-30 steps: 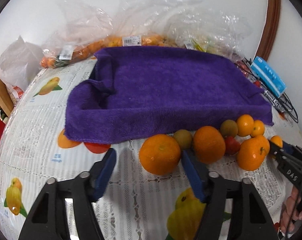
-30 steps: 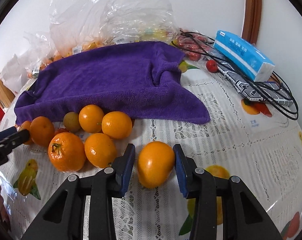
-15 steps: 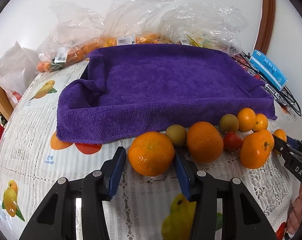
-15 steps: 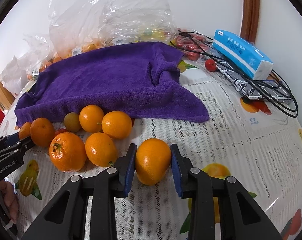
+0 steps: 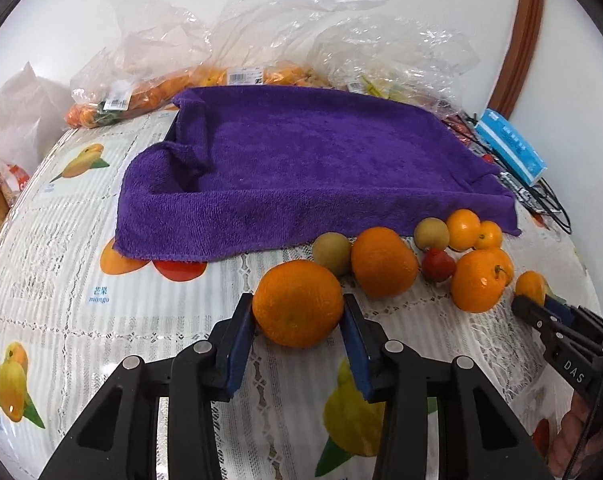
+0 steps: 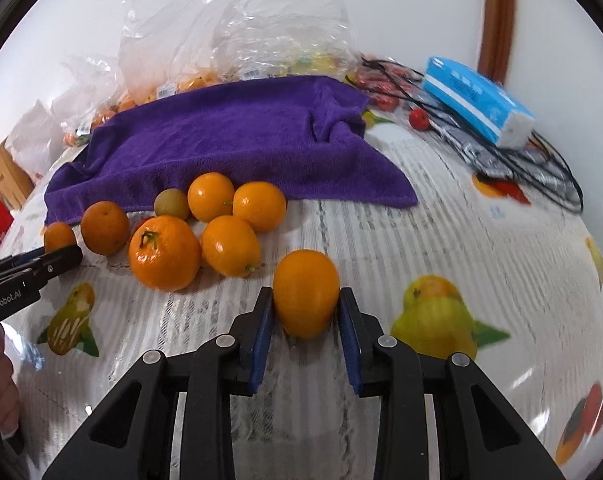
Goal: Organize fruits
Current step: 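Lift both held oranges and carry them over the purple towel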
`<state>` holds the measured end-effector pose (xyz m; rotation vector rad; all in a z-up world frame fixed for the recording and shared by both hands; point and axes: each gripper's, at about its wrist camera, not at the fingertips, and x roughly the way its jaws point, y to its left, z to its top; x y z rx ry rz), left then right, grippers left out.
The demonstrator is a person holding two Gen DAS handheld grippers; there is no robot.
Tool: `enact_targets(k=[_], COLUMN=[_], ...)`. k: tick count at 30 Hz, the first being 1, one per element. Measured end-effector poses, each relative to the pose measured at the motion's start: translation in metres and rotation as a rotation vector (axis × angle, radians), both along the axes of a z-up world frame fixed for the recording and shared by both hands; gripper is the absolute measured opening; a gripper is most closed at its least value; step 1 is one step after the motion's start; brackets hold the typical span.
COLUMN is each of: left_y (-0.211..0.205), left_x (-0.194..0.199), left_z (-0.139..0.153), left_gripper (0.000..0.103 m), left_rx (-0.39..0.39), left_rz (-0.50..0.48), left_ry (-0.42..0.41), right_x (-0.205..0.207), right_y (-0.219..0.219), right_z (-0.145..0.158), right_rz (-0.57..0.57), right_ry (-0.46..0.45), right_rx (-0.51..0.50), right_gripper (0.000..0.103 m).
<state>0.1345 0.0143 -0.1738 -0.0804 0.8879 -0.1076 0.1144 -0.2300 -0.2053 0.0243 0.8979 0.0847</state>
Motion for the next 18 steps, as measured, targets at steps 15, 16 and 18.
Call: enact_targets(k=[15, 16, 18], left_y=[0.024, 0.023, 0.023], left_x=[-0.018, -0.019, -0.022], left_z=[0.025, 0.027, 0.034], left_gripper=[0.040, 0.040, 0.040], left_rx=[-0.061, -0.058, -0.053], left_rz=[-0.124, -0.133, -0.153], left_ry=[-0.016, -0.017, -0.027], right_x=[-0.036, -0.038, -0.044], right_y=[0.025, 0.029, 0.037], right_z=[0.035, 0.038, 0.044], right_rz=[-0.098, -0.101, -0.109], right_ry=[-0.025, -0.030, -0.046], right_rx=[0.051, 0.045, 0.037], right_gripper=[0.032, 0.032, 0.032])
